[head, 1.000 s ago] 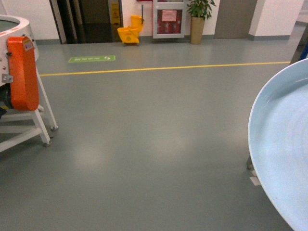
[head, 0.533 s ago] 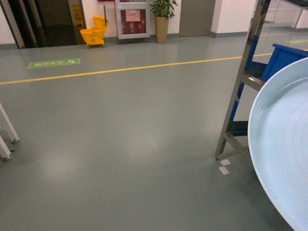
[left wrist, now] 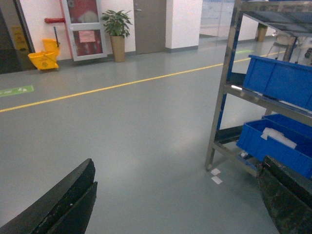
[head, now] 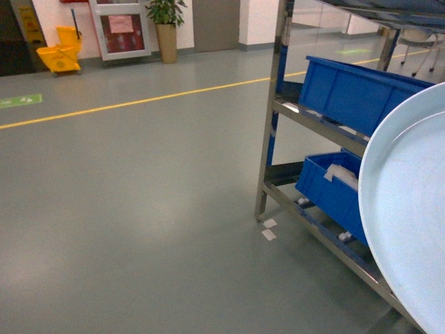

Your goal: Place blue tray on left shelf second layer neatly

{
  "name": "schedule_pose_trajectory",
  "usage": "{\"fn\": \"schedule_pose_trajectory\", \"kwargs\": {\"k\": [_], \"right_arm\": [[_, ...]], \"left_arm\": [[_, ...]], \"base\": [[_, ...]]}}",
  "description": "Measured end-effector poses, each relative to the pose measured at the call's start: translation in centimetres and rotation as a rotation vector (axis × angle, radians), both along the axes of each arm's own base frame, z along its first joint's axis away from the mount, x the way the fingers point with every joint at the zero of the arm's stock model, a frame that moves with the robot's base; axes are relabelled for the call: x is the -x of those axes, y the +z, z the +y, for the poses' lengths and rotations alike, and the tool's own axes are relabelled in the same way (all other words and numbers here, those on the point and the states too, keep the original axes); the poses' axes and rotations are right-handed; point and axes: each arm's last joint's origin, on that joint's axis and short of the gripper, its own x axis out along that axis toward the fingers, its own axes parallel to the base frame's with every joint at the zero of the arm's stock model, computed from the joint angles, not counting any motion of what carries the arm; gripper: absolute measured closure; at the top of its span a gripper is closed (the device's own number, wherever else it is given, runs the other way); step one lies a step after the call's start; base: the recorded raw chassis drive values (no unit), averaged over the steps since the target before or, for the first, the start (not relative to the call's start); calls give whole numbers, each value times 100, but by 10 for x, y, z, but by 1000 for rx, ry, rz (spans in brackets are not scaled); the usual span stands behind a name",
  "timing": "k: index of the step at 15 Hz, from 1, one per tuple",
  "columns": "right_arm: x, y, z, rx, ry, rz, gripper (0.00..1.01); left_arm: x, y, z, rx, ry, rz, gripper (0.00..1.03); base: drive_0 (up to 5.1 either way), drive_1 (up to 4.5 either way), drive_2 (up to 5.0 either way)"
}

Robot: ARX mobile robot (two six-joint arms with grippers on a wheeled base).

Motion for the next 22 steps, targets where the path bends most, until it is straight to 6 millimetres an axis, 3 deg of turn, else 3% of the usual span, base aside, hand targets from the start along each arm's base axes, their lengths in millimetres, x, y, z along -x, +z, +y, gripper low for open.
{"fn": "schedule_pose_trajectory", "kwargs": {"k": [6, 17, 22], "right_arm": [[0, 0, 0, 0, 0, 0, 99], [1, 1, 0, 1, 0, -4, 99], [1, 1, 0, 1, 0, -5, 99]], "left_arm": [[0, 0, 0, 0, 0, 0, 5], [0, 0, 0, 0, 0, -2, 5], [0, 0, 0, 0, 1, -1, 5]], "base": [[-161, -161, -161], [-166, 258, -591], [-164, -164, -164]]}}
